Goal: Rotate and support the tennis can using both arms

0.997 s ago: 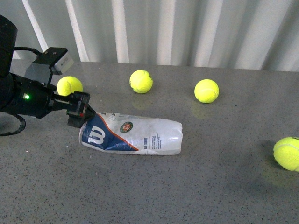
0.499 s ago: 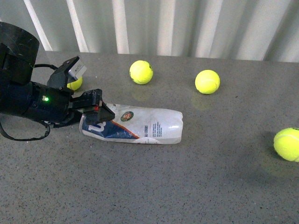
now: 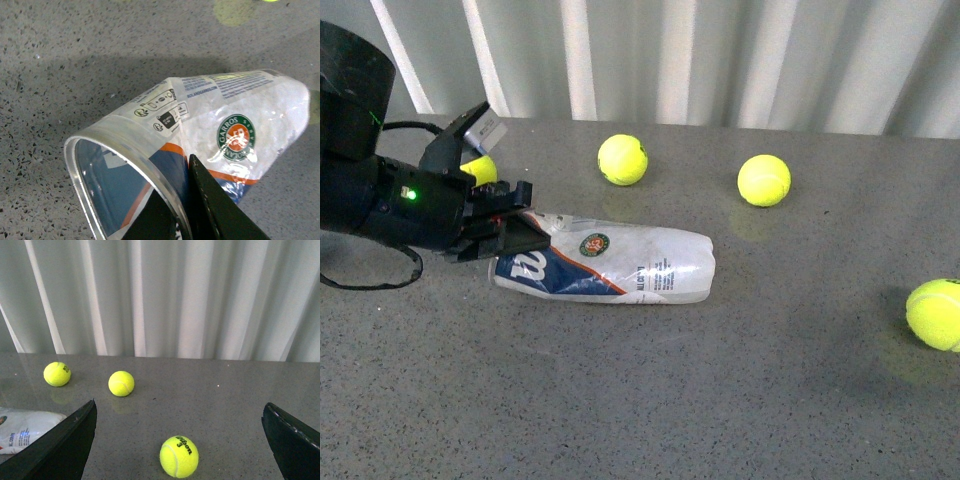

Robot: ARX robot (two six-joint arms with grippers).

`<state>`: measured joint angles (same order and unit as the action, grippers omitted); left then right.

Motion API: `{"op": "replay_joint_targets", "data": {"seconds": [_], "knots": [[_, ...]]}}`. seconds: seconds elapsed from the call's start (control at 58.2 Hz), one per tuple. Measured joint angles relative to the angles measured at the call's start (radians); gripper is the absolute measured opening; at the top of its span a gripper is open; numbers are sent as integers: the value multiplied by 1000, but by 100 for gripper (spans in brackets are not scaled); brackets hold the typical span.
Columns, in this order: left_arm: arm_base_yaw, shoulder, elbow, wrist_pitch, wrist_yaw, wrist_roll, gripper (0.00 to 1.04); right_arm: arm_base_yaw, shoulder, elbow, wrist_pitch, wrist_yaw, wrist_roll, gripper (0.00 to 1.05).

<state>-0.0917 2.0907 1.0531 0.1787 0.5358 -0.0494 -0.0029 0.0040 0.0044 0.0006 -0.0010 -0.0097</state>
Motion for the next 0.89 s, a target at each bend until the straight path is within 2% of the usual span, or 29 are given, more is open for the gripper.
{"op": "replay_joint_targets", "data": {"seconds": [0.223, 0.309, 0.499, 0.602, 0.756, 0.894], "knots": [[1, -202, 59, -244, -92, 222, 4, 0, 0, 0, 0, 0, 0, 97], [-10, -285, 100, -346, -145, 362, 4, 0, 0, 0, 0, 0, 0, 97], [-86, -454, 197, -564, -219, 750, 4, 0, 0, 0, 0, 0, 0, 97], [-141, -502, 230, -661, -297, 1017, 4, 0, 0, 0, 0, 0, 0, 97], [-196, -512, 225, -688, -391, 1254, 4, 0, 0, 0, 0, 0, 0, 97], [-231, -500, 189, -591, -456, 1355, 4, 0, 0, 0, 0, 0, 0, 97]]}}
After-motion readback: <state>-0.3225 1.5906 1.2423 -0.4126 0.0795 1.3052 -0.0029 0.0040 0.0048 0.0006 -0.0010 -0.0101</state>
